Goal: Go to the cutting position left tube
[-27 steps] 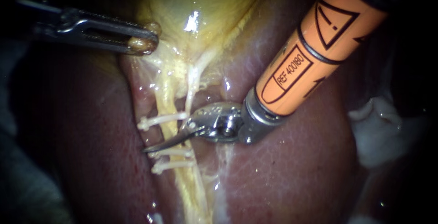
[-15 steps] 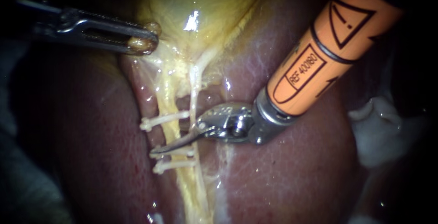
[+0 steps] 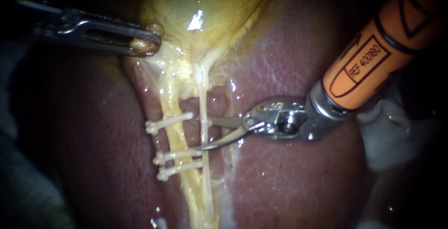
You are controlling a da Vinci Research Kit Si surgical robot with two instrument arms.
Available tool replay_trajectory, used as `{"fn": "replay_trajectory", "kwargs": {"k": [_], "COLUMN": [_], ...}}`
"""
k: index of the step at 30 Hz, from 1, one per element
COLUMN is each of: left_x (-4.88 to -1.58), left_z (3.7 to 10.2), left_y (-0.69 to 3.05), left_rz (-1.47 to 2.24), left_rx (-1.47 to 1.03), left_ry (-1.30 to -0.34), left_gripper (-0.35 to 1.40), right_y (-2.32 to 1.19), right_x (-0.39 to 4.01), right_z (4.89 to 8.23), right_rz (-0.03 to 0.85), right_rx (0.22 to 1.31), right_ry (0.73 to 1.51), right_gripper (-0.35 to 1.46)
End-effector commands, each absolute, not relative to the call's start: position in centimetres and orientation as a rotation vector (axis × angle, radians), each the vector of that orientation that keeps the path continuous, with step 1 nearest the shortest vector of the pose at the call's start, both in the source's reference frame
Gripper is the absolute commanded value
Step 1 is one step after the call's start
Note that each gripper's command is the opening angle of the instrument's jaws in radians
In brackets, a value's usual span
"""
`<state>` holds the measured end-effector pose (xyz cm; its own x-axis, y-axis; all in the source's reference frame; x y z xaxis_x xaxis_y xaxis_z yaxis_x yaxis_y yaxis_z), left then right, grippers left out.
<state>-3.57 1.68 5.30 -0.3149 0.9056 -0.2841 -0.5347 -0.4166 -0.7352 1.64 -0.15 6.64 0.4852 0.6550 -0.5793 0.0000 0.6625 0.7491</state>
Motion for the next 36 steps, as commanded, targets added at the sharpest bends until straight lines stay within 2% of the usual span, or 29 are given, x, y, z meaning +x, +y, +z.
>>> {"fn": "replay_trajectory", "kwargs": {"k": [1,6,13,23,29,36], "left_x": [-3.56,-3.55,-3.53,-3.53,-3.53,-3.53], "left_z": [5.30,5.32,5.33,5.33,5.32,5.32], "left_y": [1.69,1.70,1.70,1.70,1.70,1.70], "left_rz": [1.877,1.878,1.878,1.878,1.878,1.878], "left_rx": [-0.854,-0.855,-0.855,-0.855,-0.855,-0.855], "left_ry": [-0.652,-0.653,-0.653,-0.653,-0.653,-0.653], "left_gripper": [-0.35,-0.35,-0.35,-0.35,-0.35,-0.35], "right_y": [-0.15,-0.13,-0.10,-0.19,-0.21,-0.25], "right_x": [1.61,1.49,1.37,1.70,1.92,1.93], "right_z": [6.63,6.58,6.38,6.21,6.24,6.35], "right_rz": [0.445,0.441,0.442,0.421,0.416,0.404], "right_rx": [0.764,0.756,0.766,0.832,0.843,0.851], "right_ry": [0.994,0.966,0.967,0.970,0.973,0.975], "right_gripper": [1.31,1.32,1.32,1.34,1.34,1.34]}}
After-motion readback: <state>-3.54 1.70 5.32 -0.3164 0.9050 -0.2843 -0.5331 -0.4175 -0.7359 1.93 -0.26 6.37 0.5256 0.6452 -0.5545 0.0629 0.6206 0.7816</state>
